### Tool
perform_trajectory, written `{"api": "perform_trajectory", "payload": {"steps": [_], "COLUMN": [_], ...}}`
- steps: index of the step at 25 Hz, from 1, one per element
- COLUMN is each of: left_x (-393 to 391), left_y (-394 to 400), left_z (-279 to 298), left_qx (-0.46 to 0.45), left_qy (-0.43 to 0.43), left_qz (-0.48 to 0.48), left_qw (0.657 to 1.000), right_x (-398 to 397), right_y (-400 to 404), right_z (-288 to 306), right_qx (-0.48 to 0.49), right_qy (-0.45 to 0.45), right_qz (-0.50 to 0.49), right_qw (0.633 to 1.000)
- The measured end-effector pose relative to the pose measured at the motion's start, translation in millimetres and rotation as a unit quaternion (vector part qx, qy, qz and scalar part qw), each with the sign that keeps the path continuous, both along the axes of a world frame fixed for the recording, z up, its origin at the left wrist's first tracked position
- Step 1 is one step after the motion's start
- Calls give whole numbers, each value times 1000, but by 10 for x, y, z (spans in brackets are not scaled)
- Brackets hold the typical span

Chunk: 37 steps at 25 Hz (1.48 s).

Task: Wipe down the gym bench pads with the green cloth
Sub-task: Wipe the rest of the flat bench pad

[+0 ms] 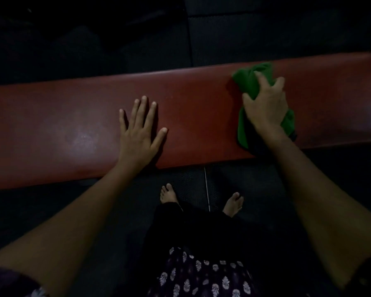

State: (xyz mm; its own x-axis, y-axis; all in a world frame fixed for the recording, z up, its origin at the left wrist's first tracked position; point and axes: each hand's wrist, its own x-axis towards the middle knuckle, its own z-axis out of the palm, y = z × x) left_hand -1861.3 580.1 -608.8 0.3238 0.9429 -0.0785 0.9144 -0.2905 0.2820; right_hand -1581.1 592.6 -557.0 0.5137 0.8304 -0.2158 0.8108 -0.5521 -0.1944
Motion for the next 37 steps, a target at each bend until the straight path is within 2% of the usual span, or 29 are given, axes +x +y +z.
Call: {"api": "perform_trajectory", "payload": {"steps": [1,3,5,6,7,9,10,11,12,14,16,17,18,21,22,23,24,27,28,29,30,32,33,34,35,37], "left_x": [-29,-14,-4,-13,-24,-89,-145,-236,-360,-708,-1063,-1201,-1287,-1346,-1335,-1330,-1326,-1353,-1357,-1348,-1338,-1321,-1331,-1339,-1351,-1356], "left_y": [-13,-13,-7,-11,-13,4,14,19,24,57,102,116,118,119,115,104,100,127,129,129,130,137,142,145,145,135], "left_z": [-22,-38,-37,-33,-30,22,57,93,122,121,78,51,25,-60,-71,-75,-77,-78,-82,-90,-97,-100,-110,-111,-109,-119], "left_qx": [2,8,15,16,15,-3,-10,-7,7,39,35,29,28,45,47,48,50,48,49,51,51,46,45,45,45,47], "left_qy": [6,-1,-15,-31,-61,-177,-235,-266,-258,-174,-79,-48,-27,-13,-16,-18,-19,-32,-33,-33,-31,-25,-24,-24,-25,-30], "left_qz": [-5,-2,2,2,3,21,34,43,52,71,79,74,69,66,67,67,65,63,62,60,58,55,55,56,54,49], "left_qw": [1000,1000,1000,999,998,984,971,963,965,981,993,996,997,997,997,996,996,996,996,996,997,997,997,997,997,997], "right_x": [-167,-562,-695,-620,-519,-398,-445,-602,-824,-1280,-1450,-1412,-1322,-1255,-1388,-1586,-1803,-2150,-2076,-1941,-1796,-1637,-1711,-1870,-2056,-2292], "right_y": [11,-64,-191,-181,-124,42,87,96,73,-57,-223,-246,-219,-66,-64,-97,-151,-284,-239,-161,-70,95,140,161,155,102], "right_z": [3,-1,-12,1,11,3,0,-16,-29,-32,-48,-52,-45,-44,-35,-37,-30,-13,-16,-18,-15,-5,-27,-46,-59,-63], "right_qx": [2,3,-13,-22,-27,-4,10,16,19,32,22,14,6,26,28,25,24,-4,-17,-22,-19,12,25,29,31,38], "right_qy": [-2,-11,-12,-21,-29,-4,3,-10,-18,-4,-9,-14,-19,-2,-2,-8,-9,-10,-20,-34,-41,-18,-9,-19,-31,-29], "right_qz": [-6,135,294,312,266,64,-13,-31,2,134,276,304,288,62,27,46,105,353,384,363,300,85,13,1,37,206], "right_qw": [1000,991,956,950,963,998,1000,999,1000,990,961,953,958,998,999,999,994,936,923,931,953,996,1000,999,998,977]}}
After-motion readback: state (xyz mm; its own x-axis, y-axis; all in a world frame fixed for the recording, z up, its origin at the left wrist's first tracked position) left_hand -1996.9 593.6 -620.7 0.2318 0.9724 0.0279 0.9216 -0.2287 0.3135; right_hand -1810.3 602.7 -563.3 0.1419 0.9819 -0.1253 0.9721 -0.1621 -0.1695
